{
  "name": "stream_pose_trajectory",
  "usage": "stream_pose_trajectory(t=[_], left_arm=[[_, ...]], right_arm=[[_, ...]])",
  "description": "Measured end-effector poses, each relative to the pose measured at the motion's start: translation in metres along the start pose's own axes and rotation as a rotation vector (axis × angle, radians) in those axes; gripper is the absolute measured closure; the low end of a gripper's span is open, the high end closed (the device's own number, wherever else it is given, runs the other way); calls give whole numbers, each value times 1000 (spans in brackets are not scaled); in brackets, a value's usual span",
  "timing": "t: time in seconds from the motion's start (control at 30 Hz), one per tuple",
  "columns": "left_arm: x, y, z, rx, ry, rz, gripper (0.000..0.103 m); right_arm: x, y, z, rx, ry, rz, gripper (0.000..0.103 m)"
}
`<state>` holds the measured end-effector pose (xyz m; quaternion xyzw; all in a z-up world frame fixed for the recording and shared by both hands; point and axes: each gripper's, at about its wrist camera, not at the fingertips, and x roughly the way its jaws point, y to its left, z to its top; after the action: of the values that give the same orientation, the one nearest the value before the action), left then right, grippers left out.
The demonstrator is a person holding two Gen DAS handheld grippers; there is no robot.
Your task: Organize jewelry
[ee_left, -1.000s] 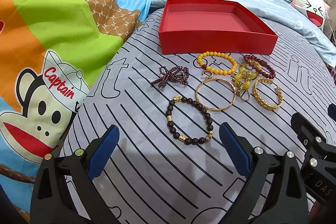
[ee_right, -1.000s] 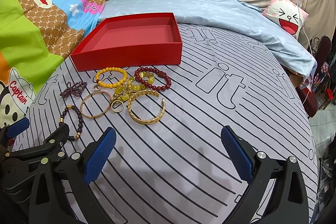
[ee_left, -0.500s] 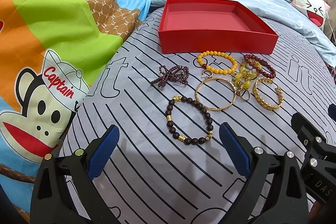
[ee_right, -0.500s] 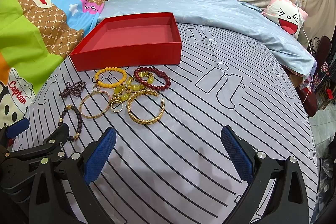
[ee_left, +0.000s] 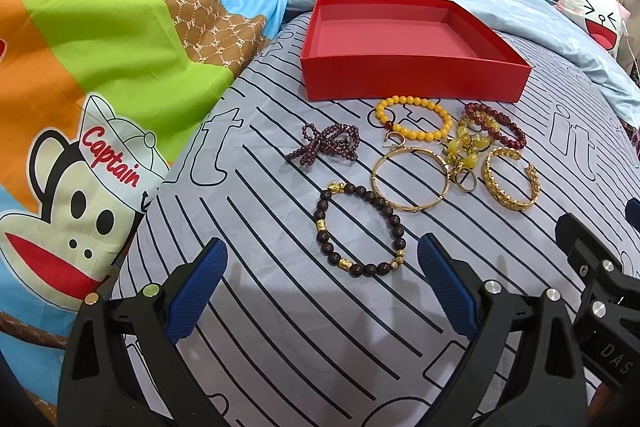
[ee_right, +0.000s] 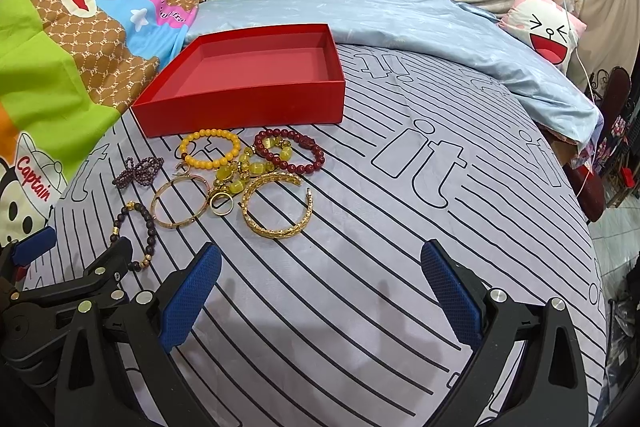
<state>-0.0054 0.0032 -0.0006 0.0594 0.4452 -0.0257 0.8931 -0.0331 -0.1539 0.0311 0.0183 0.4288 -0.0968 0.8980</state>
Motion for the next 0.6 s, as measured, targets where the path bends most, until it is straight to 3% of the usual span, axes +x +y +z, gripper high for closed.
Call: stream_pose_trajectory(t=[0.6], left_arm=[[12, 4, 1, -30, 36, -20, 11]], right_arm=[[8, -1, -1, 7, 12, 12, 7]])
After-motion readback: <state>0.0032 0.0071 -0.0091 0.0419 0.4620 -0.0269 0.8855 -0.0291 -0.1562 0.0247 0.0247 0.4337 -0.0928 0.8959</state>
